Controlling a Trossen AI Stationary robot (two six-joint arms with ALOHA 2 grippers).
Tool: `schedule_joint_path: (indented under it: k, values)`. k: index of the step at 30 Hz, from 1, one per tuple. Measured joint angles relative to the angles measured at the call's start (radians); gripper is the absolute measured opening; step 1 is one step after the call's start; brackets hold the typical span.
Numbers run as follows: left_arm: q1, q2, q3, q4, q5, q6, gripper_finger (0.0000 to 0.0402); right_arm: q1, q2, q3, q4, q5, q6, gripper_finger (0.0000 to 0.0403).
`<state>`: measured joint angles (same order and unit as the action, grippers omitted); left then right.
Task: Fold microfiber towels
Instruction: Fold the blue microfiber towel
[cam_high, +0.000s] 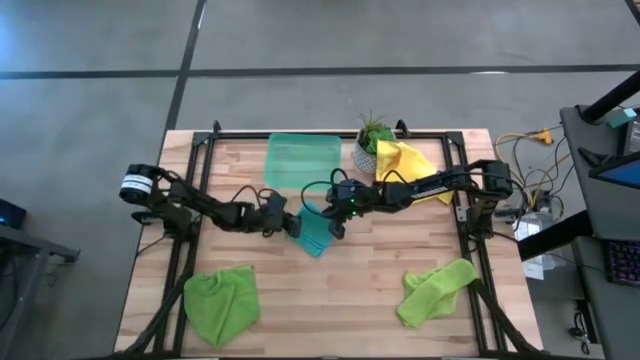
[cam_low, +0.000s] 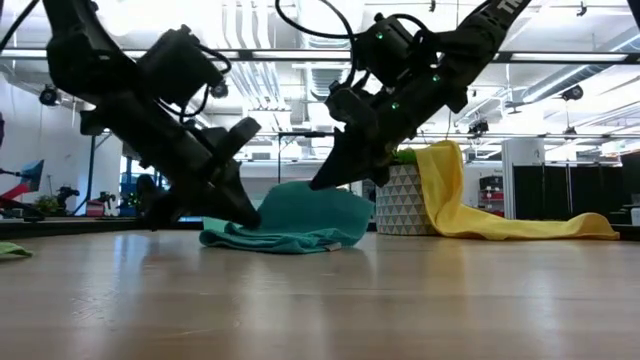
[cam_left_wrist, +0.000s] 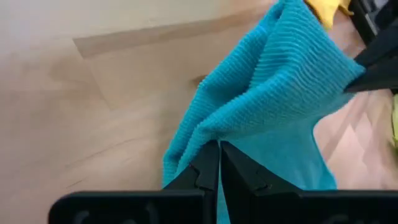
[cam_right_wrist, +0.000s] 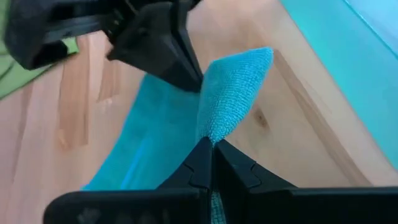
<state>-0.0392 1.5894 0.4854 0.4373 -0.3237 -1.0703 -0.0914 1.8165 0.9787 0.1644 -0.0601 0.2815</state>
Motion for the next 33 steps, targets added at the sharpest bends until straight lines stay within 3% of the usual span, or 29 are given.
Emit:
schedule_joint_path:
  k: [14, 24, 33]
  values:
    - [0.012, 0.119, 0.009, 0.083, 0.047, 0.006, 0.0, 0.073, 0.059, 0.07, 0.057, 0.01, 0.117, 0.0009]
    - [0.012, 0.119, 0.005, 0.104, 0.051, 0.011, 0.0, 0.146, 0.198, 0.187, 0.053, 0.072, 0.192, 0.0009]
    - [0.012, 0.108, 0.0, 0.104, 0.059, 0.015, 0.0, 0.177, 0.216, 0.195, 0.049, 0.114, 0.228, 0.0009]
